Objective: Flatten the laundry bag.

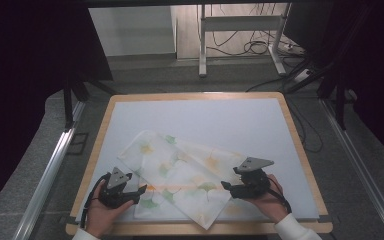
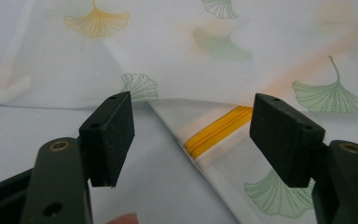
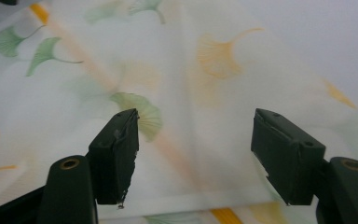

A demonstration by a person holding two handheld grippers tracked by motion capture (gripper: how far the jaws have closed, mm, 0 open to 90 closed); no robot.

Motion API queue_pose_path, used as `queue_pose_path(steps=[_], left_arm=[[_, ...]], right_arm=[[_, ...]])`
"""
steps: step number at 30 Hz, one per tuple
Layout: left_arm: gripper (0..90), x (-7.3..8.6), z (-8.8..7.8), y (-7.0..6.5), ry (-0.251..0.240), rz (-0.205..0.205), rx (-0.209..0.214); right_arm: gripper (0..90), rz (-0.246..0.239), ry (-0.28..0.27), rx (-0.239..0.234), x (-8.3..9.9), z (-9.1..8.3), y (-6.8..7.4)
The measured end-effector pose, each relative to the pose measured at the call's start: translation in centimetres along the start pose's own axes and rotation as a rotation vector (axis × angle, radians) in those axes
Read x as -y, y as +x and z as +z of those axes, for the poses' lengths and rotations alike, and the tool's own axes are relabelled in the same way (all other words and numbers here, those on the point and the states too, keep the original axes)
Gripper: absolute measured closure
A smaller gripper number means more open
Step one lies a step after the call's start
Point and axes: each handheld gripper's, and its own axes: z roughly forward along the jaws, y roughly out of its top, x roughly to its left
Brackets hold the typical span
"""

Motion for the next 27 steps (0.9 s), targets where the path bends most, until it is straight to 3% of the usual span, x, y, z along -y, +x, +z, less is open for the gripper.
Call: queue_pose_path(steps=[14,27], left_arm=[[30.5,0.1,0.3,0.0,0.016,0.013,0.008],[30.4,0.0,0.5,-0.1,0.023,0.017,0.012]], right_arm=[[32.1,-0.13,0.066,-0.127,-2.1,2.6,5.4],[31.5,-0.188,0.135,-0.18,-2.4,4.7,8.2]])
